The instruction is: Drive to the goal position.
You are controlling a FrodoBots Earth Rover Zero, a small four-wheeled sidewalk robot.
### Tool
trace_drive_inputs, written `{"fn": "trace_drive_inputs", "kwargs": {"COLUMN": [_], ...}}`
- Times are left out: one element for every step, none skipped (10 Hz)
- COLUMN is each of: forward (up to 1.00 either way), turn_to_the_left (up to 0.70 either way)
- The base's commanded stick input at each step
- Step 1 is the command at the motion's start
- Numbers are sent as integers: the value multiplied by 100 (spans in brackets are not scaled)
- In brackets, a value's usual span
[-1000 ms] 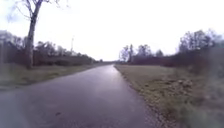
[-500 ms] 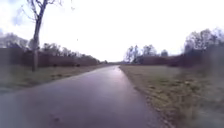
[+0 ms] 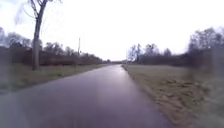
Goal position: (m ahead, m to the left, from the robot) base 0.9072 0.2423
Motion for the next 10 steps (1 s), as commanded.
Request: {"fn": "trace_drive_inputs", "kwargs": {"forward": [100,100,100,100,100,100,100,100,100,100], "turn_to_the_left": [0,0,0,0,0,0,0,0,0,0]}}
